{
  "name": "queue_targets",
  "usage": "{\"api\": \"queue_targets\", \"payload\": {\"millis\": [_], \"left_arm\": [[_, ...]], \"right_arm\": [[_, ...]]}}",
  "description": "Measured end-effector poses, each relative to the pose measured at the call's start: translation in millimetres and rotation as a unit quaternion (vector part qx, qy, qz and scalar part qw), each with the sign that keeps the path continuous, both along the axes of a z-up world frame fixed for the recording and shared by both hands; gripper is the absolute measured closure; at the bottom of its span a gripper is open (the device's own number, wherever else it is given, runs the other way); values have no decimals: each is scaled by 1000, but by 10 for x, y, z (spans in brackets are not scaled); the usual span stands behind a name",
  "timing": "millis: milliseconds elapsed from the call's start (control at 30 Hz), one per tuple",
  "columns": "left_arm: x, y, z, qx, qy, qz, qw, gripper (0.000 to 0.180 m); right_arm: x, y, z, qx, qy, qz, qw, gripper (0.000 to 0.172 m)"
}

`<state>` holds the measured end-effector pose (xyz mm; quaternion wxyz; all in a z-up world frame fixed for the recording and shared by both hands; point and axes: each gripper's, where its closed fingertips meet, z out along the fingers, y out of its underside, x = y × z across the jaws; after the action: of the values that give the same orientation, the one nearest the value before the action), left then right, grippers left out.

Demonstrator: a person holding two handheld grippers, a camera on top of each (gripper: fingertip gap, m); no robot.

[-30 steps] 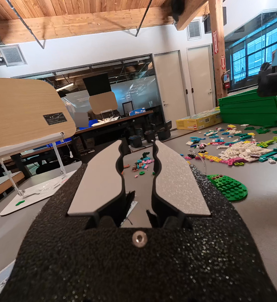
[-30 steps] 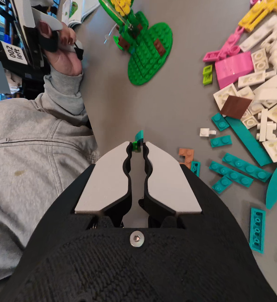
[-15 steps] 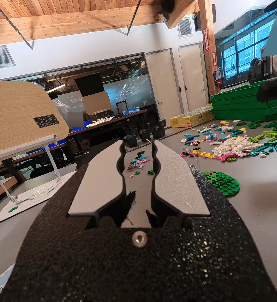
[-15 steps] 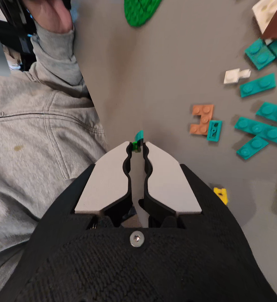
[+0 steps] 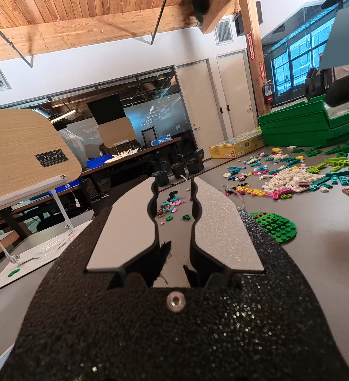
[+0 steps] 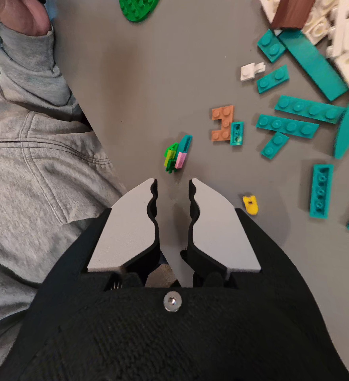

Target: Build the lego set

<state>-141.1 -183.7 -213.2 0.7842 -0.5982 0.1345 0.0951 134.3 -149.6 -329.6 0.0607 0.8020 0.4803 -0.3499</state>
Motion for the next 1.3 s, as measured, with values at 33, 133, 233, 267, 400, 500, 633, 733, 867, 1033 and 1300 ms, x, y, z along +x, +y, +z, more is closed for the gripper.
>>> {"api": "queue_targets", "payload": {"millis": [33,133,233,267,400,500,633,733,867,1033,1300], "left_arm": [[-2,-2,1,0,-1,0,1000,151],[-2,-2,-1,0,-3,-2,1000,151],[11,2,-4,-2,-1,-5,1000,151],[18,3,-6,-2,1,-6,1000,151],[43,9,-12,-4,8,-8,1000,151],[59,16,-21,-6,12,-9,1000,151],[72,17,-24,-7,17,-9,1000,152],[80,19,-29,-8,20,-9,1000,152],[87,14,-24,-6,23,-10,1000,152],[99,16,-28,-5,32,-8,999,155],[141,17,-31,-3,44,-15,999,159]], "right_arm": [[37,48,37,16,3,-11,1000,144],[204,313,184,92,17,-70,993,144],[518,711,327,207,12,-150,967,144],[661,856,361,246,2,-176,953,144],[1287,1349,438,382,-59,-249,888,146],[1581,1609,480,441,-62,-276,852,148],[1841,1816,404,465,-79,-304,828,149],[1878,1845,258,431,-74,-317,842,149],[1921,1873,163,420,-66,-335,841,150],[1943,1934,175,425,-44,-351,833,151],[1746,2124,238,408,32,-375,832,151]]}}
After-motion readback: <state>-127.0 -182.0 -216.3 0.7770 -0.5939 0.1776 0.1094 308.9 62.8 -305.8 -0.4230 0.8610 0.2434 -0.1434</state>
